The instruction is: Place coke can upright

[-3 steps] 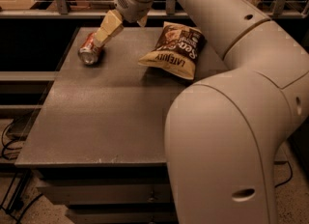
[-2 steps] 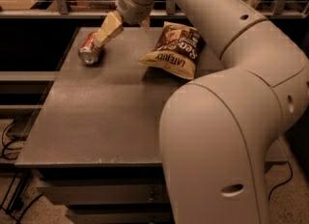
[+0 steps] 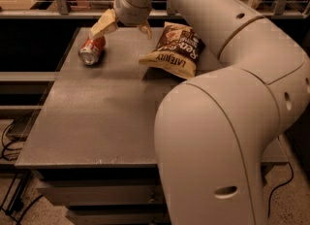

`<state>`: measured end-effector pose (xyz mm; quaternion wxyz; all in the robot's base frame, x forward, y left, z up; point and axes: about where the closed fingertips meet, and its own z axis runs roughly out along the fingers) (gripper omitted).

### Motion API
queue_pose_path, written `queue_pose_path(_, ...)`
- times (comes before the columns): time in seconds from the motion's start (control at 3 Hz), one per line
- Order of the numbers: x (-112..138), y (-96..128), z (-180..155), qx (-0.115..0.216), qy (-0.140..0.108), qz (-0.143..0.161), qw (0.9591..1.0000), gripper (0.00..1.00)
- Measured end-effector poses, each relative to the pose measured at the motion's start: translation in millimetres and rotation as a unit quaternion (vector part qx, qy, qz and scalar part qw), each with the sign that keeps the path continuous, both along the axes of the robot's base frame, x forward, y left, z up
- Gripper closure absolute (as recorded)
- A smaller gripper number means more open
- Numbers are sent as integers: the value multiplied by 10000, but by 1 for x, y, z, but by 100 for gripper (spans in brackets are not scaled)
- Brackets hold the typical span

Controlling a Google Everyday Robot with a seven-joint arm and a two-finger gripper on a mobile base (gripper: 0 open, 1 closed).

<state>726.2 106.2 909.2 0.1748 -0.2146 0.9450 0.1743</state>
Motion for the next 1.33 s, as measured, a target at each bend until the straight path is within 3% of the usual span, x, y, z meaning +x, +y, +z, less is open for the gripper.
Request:
queue_pose_path(0.33, 0, 2, -3, 70, 121, -234, 9996, 0)
queue_pose_path(0.67, 0, 9, -10, -37, 188, -105, 9998, 0)
queue_pose_path(1.0, -2, 25, -17, -81, 310, 39, 9995, 0)
queue_pose_path(1.33, 5, 51, -23, 58, 489, -85, 9987, 0)
